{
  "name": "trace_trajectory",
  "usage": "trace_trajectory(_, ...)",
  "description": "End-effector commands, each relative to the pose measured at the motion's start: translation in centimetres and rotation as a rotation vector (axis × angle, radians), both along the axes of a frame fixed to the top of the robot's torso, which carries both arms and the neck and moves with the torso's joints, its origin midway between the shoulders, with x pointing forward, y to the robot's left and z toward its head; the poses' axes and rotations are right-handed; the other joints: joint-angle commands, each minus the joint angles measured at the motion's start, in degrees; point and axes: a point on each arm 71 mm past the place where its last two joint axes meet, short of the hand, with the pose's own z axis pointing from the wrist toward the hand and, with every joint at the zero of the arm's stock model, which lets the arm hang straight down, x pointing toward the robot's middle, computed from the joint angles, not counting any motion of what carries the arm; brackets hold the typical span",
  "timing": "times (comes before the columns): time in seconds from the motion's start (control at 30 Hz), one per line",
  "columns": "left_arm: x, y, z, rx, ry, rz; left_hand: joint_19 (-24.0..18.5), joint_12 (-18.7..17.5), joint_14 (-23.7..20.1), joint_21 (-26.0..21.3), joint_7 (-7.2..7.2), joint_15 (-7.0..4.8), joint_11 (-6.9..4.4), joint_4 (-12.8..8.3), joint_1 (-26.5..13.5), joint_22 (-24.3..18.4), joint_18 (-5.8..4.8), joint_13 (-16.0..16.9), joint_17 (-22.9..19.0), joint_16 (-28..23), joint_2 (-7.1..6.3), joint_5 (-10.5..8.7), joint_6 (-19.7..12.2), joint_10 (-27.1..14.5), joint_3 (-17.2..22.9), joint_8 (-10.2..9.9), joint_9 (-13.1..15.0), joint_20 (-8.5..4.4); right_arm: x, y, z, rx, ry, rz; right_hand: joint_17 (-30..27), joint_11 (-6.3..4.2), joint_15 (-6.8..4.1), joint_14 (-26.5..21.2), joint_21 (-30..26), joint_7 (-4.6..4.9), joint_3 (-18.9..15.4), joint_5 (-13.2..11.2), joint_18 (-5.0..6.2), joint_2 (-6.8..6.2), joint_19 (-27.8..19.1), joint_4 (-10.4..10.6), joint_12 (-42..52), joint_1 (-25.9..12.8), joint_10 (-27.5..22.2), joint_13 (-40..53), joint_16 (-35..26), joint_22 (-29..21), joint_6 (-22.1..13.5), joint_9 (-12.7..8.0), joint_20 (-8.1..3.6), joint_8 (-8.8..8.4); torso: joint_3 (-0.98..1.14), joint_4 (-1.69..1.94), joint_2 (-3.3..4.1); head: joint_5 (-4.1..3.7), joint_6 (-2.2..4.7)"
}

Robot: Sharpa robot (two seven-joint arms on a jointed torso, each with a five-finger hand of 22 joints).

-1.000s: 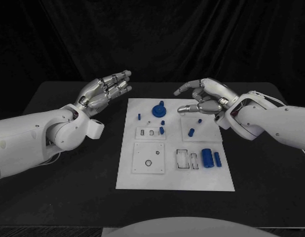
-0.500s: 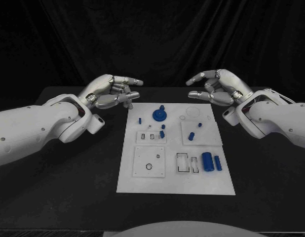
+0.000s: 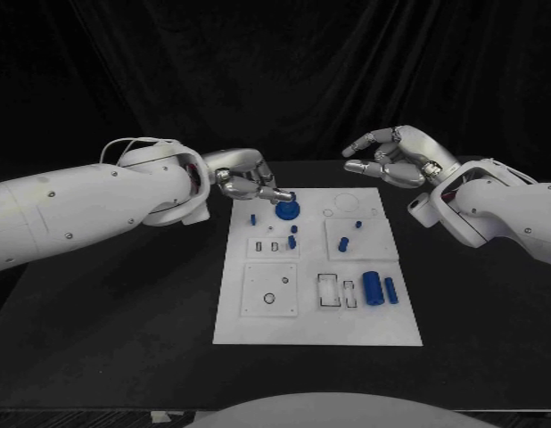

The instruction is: Assemble the parts on the task board

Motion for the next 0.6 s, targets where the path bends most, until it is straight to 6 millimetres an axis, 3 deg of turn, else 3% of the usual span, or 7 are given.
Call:
trace_trajectory(0.03,0.4,-0.4,-1.5,0.279,0.112,0.073,5.3,0.2,6.0,0.2,-0.19,-0.48,-0.51,-0.2,1.0,14.1,-0.96,15.0,15.0,0.1,0.29,1.79,0.5,6.1,0.8,0.3,0.9,-0.07,0.1,0.0,-1.0,-0.026,0.101,-0.002,10.5,0.53,0.33,4.6,0.1,0.02,-0.4,0.5,0.53,0.51,3.8,0.0,0.3,0.3,6.0,15.1,0.3,13.8,0.4,-0.1,0.30,0.20,0.53,-0.44,-0.74,0.35,-0.24)
trace_trajectory(0.17,0.8,-2.0,-2.0,0.375,0.146,0.102,5.2,0.2,6.0,0.1,-0.95,-1.10,-1.16,-0.4,3.1,14.0,-0.90,15.0,15.0,0.1,0.12,4.85,2.1,6.1,2.1,0.5,2.3,-0.52,0.1,0.1,-1.3,-0.036,0.123,-0.003,10.6,0.58,0.38,4.6,0.1,0.05,-0.6,1.1,0.54,0.73,3.8,0.0,0.3,0.7,6.0,15.1,0.3,13.8,0.5,-0.1,0.34,0.22,0.91,-0.62,-1.35,0.78,-1.01)
trace_trajectory(0.3,1.2,-2.9,-2.1,0.396,0.152,0.126,5.4,0.2,6.0,0.2,-1.69,-1.80,-1.94,-0.3,3.7,14.2,-0.96,15.0,15.0,0.1,-0.21,6.41,3.9,6.1,2.7,0.7,3.4,-1.18,0.1,0.2,-1.5,-0.040,0.135,-0.003,10.5,0.62,0.41,4.6,0.1,0.08,-0.7,1.4,0.55,0.89,3.8,0.0,0.3,0.8,6.0,15.1,0.3,13.7,0.6,-0.2,0.37,0.22,1.03,-0.81,-1.74,1.14,-1.46)
trace_trajectory(0.43,1.6,-3.8,-2.3,0.396,0.220,0.157,5.5,0.2,6.0,0.2,-1.94,-2.14,-2.26,-0.3,3.8,14.3,-1.00,15.0,15.0,0.1,-0.27,6.68,4.4,6.1,3.1,0.6,3.8,-1.53,0.1,0.3,-1.7,-0.047,0.153,-0.005,10.4,0.66,0.44,4.6,0.0,0.11,-0.7,1.6,0.59,1.05,3.7,0.0,0.3,0.9,6.0,15.1,0.3,13.7,0.5,-0.2,0.39,0.19,1.14,-1.03,-1.96,1.60,-1.96)
trace_trajectory(0.6,1.9,-4.6,-2.6,0.427,0.277,0.178,5.5,0.2,6.0,0.2,-1.98,-2.24,-2.32,-0.2,3.6,14.3,-0.99,15.0,15.0,0.1,-0.11,6.72,4.5,6.1,3.2,0.4,3.9,-1.65,0.2,0.4,-1.9,-0.052,0.168,-0.004,10.4,0.69,0.46,4.6,-0.1,0.13,-0.8,1.8,0.62,1.16,3.6,0.0,0.3,0.9,6.0,15.1,0.3,13.7,0.5,-0.2,0.40,0.15,1.17,-1.19,-1.87,2.15,-1.85)
